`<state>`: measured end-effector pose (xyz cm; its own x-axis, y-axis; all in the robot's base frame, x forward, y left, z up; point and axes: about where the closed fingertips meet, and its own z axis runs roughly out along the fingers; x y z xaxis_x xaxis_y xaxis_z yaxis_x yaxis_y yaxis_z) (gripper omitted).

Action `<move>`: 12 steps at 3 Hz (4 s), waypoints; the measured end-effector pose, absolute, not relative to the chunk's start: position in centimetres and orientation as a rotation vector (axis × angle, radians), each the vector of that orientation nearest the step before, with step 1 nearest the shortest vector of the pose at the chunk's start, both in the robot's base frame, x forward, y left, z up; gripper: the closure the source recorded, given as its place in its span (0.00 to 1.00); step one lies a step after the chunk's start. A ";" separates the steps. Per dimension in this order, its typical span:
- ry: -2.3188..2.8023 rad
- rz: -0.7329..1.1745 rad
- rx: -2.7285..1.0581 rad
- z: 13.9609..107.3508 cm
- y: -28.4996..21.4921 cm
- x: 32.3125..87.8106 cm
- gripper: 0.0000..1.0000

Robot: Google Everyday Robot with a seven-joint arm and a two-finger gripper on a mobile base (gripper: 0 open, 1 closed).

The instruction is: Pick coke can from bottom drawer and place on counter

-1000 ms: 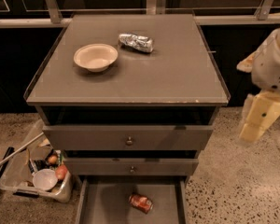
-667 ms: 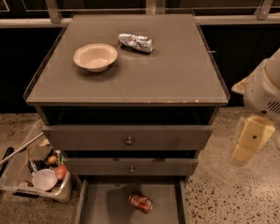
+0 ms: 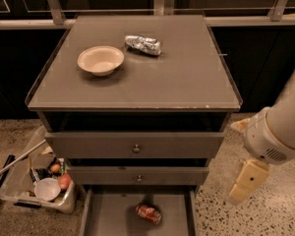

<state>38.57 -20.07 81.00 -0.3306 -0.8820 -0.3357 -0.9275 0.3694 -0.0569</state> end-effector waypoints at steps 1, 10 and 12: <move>2.307 0.287 -1.592 78.7 -18.5 37.9 0.00; 2.033 0.556 -1.406 55.8 -15.6 42.1 0.00; 1.956 0.521 -1.359 48.8 -15.6 41.2 0.00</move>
Offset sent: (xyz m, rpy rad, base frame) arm -0.0055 0.0130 -0.0191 0.0422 0.0191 0.0126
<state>41.16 -15.59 48.81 -0.2151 -0.6499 -0.7290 -0.9263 0.3722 -0.0585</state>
